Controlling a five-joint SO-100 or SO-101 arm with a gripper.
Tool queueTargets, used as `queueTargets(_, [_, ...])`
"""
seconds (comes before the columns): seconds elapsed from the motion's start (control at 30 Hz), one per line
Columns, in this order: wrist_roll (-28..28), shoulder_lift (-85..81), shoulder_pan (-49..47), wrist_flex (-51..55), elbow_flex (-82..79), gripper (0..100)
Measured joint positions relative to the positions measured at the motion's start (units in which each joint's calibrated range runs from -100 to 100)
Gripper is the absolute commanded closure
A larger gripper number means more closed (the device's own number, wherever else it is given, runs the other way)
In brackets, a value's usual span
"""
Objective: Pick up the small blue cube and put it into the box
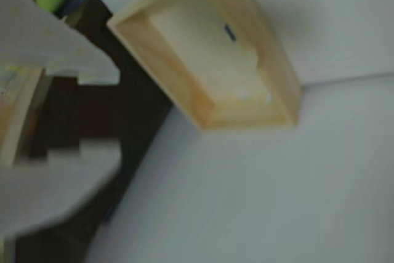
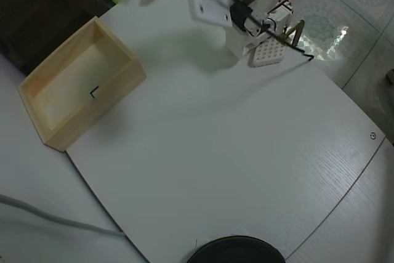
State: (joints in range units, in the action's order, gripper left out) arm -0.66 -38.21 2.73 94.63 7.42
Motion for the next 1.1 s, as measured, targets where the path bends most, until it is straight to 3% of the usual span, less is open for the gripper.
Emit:
queueTargets(0.63, [0.00, -41.64, -0.07, -33.09, -71.58, 96])
queueTargets(0.87, [2.90, -56.45, -0.07, -35.31, -87.69, 96])
queueTargets(1.1, [4.05, -60.35, 0.00, -35.48, -94.39, 97])
